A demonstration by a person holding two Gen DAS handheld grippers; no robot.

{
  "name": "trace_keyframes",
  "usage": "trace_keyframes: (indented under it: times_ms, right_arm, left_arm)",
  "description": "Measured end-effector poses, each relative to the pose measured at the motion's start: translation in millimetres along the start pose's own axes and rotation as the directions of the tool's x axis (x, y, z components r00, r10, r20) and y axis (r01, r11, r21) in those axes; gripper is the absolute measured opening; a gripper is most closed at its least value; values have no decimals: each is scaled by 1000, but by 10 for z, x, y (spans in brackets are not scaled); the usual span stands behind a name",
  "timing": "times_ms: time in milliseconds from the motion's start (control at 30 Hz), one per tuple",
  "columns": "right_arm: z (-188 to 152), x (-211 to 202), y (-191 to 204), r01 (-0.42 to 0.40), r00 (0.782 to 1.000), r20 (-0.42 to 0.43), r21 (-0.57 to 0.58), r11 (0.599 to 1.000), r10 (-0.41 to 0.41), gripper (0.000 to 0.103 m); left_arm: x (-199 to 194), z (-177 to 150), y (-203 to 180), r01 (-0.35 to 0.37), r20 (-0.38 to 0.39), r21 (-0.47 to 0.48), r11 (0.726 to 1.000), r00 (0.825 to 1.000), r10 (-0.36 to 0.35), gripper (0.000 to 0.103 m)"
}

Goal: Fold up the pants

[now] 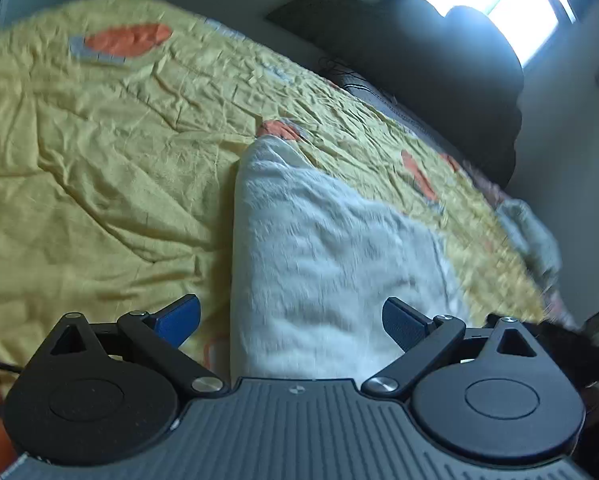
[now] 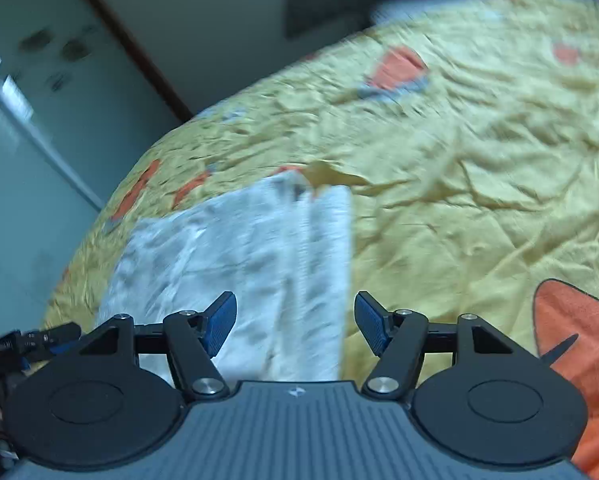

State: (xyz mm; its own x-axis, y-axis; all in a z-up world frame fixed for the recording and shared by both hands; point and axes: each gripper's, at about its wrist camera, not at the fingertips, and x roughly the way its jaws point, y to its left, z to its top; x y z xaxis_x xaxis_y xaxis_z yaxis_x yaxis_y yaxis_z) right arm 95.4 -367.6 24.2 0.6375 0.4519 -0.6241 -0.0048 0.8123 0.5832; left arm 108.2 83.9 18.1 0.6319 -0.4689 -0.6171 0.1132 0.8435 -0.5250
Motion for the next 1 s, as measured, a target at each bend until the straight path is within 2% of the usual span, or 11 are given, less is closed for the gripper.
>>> trace_keyframes:
  times_ms: [133,300,367,400,433,500,600,800,867,933,1000]
  right_arm:
    - [213,276,-232,-109,988,-101,112,988,120,66]
    - [286,508,-234,-204,966,-128,162,965,225,66]
    - [314,567,-151,-183,971,-134,121,976,199,59]
    - [315,596,-80,-139,978,-148,66,988,148,35]
    - [312,599,-14,-113,982,-148,11,994,113,25]
    - [334,529,54,-130,985,-123,-33,991,125,12]
    - [409,335,124,-173,985,-40,-88,981,170,8]
    - [352,598,-69,-100,991,-94,-70,993,93,8]
    - [301,584,-239,-155,985,-70,27,988,156,10]
    - [256,534,-294,-156,986,-50,82,984,160,15]
    - [212,398,-262,-123,992,-12,85,989,124,15]
  left_arm:
    - [276,289,227,47,-55,-150,988,997,-56,95]
    - [487,400,236,102,-64,-185,977,991,-116,93]
    - [569,415,194,85,-79,-188,978,992,-101,69]
    - [588,422,157,41,-75,-169,985,996,-55,52]
    - [608,424,121,4,-85,-149,989,996,-17,34]
    - [579,408,47,-40,-70,-106,994,997,33,25]
    - [451,440,-138,-63,-3,0,998,998,63,9]
    - [513,453,-332,-132,24,143,981,991,130,9]
    - [623,362,-242,-139,-7,159,977,990,142,12]
    - [607,296,-144,-145,7,142,979,989,145,39]
    - [460,270,-108,-161,37,104,981,987,158,48]
